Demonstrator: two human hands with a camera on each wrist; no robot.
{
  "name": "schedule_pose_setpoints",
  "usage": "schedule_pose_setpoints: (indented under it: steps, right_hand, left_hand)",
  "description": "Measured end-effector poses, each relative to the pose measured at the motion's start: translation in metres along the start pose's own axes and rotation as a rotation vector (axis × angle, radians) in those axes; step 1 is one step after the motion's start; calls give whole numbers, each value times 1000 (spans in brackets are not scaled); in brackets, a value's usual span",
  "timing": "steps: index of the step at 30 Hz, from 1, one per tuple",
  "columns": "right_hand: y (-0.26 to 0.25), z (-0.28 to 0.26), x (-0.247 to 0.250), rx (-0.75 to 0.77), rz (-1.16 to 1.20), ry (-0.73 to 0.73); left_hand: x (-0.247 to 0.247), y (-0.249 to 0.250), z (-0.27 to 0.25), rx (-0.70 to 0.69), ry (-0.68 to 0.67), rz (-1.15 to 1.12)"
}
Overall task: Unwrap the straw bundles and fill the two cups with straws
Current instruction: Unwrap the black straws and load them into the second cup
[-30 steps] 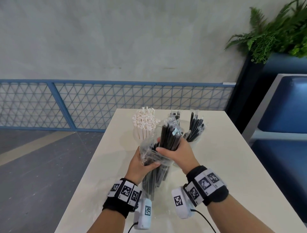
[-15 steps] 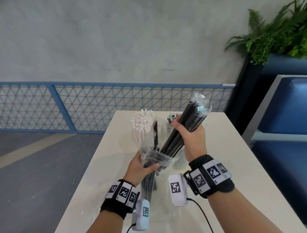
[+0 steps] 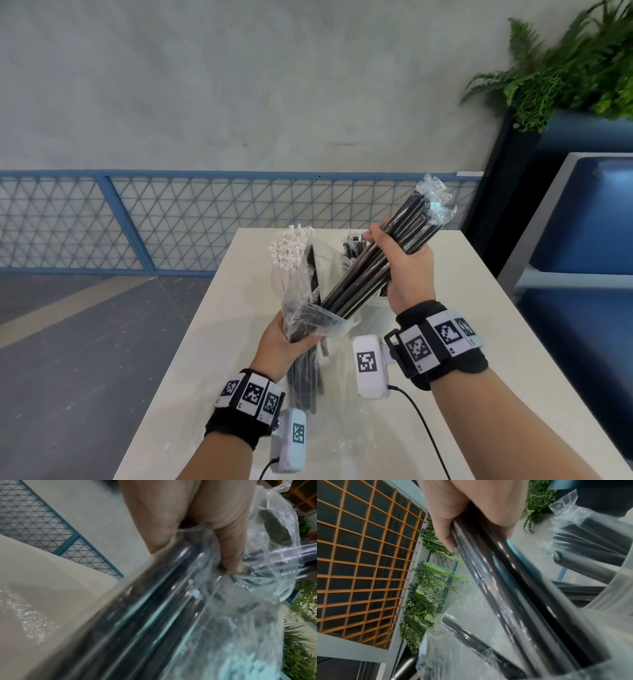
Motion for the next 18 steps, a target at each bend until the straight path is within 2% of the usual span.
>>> schedule_pose_setpoints:
  steps: [5, 8, 10, 14, 18]
  right_hand:
    - [-3, 1, 2, -5, 19, -6]
    - [-9, 3, 6, -10, 48, 3]
    - [-13, 8, 11, -25, 124, 37]
    - [-22, 16, 23, 2, 53, 104]
    - [-32, 20, 35, 23, 144, 163]
  left_hand:
    - [0, -2, 0, 5, 4, -7]
    - [7, -6, 2, 23, 64, -34]
    - [11, -8, 2, 34, 100, -50]
    - [14, -6, 3, 14, 139, -40]
    - [14, -5, 2, 5, 154, -42]
Point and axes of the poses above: each hand's wrist, its own z-axis towards the middle knuckle, its own x-axis out of the back of the hand, y = z × x, the point moved 7 cm from there along z, towards the middle knuckle, and after that the axes turned 6 degrees about -x, right-handed, at the moved point
